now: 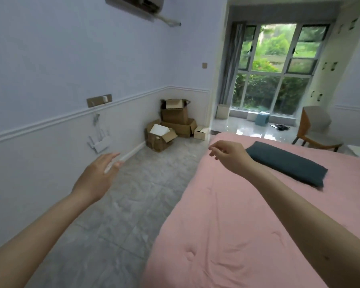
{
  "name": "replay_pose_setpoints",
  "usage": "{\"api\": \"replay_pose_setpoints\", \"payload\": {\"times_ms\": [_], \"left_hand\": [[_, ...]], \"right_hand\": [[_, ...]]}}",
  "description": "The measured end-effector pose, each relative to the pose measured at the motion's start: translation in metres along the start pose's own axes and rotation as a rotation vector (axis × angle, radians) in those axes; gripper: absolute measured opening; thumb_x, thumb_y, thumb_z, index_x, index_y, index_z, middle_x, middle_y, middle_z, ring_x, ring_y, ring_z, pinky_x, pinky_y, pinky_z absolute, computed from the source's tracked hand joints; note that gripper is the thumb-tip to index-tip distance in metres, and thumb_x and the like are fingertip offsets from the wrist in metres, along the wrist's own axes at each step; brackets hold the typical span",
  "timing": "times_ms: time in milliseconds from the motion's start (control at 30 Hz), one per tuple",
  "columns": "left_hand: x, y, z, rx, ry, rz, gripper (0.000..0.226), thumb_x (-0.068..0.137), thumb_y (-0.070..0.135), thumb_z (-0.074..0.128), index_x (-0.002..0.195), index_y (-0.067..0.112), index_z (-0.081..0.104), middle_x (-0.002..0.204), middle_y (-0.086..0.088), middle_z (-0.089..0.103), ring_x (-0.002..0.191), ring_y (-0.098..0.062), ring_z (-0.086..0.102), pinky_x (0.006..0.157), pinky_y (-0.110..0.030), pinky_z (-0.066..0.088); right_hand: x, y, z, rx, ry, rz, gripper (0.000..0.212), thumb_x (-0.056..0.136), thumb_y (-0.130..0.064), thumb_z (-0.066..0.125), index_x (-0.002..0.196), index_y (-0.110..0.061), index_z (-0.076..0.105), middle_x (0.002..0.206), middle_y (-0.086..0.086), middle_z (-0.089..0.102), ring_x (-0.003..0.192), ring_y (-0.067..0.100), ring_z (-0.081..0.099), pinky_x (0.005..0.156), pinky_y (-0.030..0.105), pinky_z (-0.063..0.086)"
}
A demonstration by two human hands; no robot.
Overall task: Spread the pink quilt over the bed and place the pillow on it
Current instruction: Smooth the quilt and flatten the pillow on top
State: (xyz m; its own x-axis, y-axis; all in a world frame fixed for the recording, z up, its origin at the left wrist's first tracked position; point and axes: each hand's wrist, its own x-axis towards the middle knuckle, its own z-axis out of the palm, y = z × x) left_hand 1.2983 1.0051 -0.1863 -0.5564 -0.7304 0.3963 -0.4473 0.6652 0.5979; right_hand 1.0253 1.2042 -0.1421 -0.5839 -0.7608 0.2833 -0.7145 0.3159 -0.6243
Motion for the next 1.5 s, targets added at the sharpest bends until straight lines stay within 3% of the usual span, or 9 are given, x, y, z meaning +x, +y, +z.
{"api": "replay_pose_setpoints", "payload": {"times_ms": [167,367,700,833,967,1133,1233,1367,1500], "left_hand": [[0.055,-0.072,-0.012,0.021,0.019,-0.045,0.035,0.097,0.025,0.042,0.128,0.016,0.053,0.132,-0.001,0.052,0.122,-0.018,0.049,0.098,-0.028,0.034],[0.228,-0.133,-0.008,0.063,0.012,-0.051,0.035,0.097,0.026,0.041,0.128,0.015,0.053,0.131,-0.005,0.054,0.119,-0.021,0.05,0.093,-0.027,0.033],[0.404,-0.249,0.056,-0.068,-0.103,-0.128,0.034,0.095,0.025,0.047,0.127,0.016,0.055,0.128,-0.002,0.057,0.111,-0.015,0.054,0.093,-0.027,0.036],[0.493,-0.29,0.075,-0.134,-0.09,-0.125,0.032,0.096,0.022,0.046,0.124,0.013,0.057,0.127,-0.004,0.058,0.108,-0.017,0.054,0.09,-0.026,0.036],[0.59,-0.318,0.079,-0.117,-0.163,-0.023,0.033,0.095,0.026,0.046,0.125,0.015,0.056,0.128,-0.004,0.057,0.11,-0.015,0.053,0.09,-0.025,0.035],[0.743,-0.327,0.087,-0.152,-0.122,0.09,0.031,0.095,0.032,0.047,0.121,0.019,0.058,0.124,-0.002,0.059,0.106,-0.015,0.055,0.094,-0.029,0.037],[0.809,-0.317,0.131,-0.264,-0.169,0.111,0.043,0.083,0.057,0.041,0.116,0.032,0.056,0.117,0.0,0.062,0.103,-0.019,0.059,0.095,-0.04,0.044],[0.887,-0.287,0.224,-0.354,-0.252,0.11,0.041,0.092,0.044,0.045,0.132,0.031,0.044,0.105,0.003,0.064,0.078,-0.02,0.064,0.068,-0.036,0.049],[0.955,-0.248,0.3,-0.457,-0.291,0.159,0.041,0.096,0.034,0.042,0.137,0.029,0.038,0.093,0.012,0.063,0.069,-0.019,0.062,0.055,-0.031,0.047]], "right_hand": [[0.099,-0.017,0.075,0.031,-0.065,-0.055,0.024,0.094,-0.026,0.049,0.098,-0.013,0.069,0.094,0.002,0.07,0.086,0.019,0.064,0.084,0.041,0.052],[0.242,-0.012,0.152,0.074,-0.101,-0.015,0.021,0.094,-0.025,0.049,0.099,-0.014,0.067,0.092,0.003,0.068,0.085,0.019,0.063,0.084,0.043,0.053],[0.422,0.005,0.202,0.0,-0.107,0.09,0.025,0.096,-0.021,0.048,0.113,-0.011,0.062,0.093,0.001,0.065,0.089,0.018,0.062,0.084,0.033,0.051],[0.5,0.014,0.237,-0.051,-0.077,0.13,0.024,0.095,-0.019,0.05,0.111,-0.008,0.064,0.091,0.002,0.066,0.086,0.02,0.062,0.087,0.042,0.052],[0.57,0.01,0.255,-0.096,-0.086,0.2,0.023,0.095,-0.021,0.05,0.112,-0.011,0.063,0.099,0.004,0.067,0.092,0.021,0.063,0.091,0.041,0.05],[0.657,0.023,0.267,-0.087,0.029,0.229,0.021,0.093,-0.023,0.052,0.108,-0.017,0.065,0.098,0.002,0.069,0.092,0.021,0.063,0.09,0.041,0.05],[0.696,0.045,0.266,-0.099,0.039,0.238,0.028,0.093,-0.026,0.052,0.119,-0.023,0.057,0.104,-0.002,0.067,0.092,0.017,0.061,0.086,0.033,0.05],[0.764,0.093,0.249,-0.154,-0.126,0.266,0.053,0.093,-0.031,0.053,0.141,-0.027,0.033,0.121,-0.005,0.055,0.086,0.006,0.057,0.082,0.025,0.047],[0.828,0.141,0.237,-0.006,0.048,0.266,0.047,0.094,-0.026,0.052,0.138,-0.029,0.037,0.118,-0.007,0.058,0.091,0.013,0.064,0.082,0.03,0.051]]}}
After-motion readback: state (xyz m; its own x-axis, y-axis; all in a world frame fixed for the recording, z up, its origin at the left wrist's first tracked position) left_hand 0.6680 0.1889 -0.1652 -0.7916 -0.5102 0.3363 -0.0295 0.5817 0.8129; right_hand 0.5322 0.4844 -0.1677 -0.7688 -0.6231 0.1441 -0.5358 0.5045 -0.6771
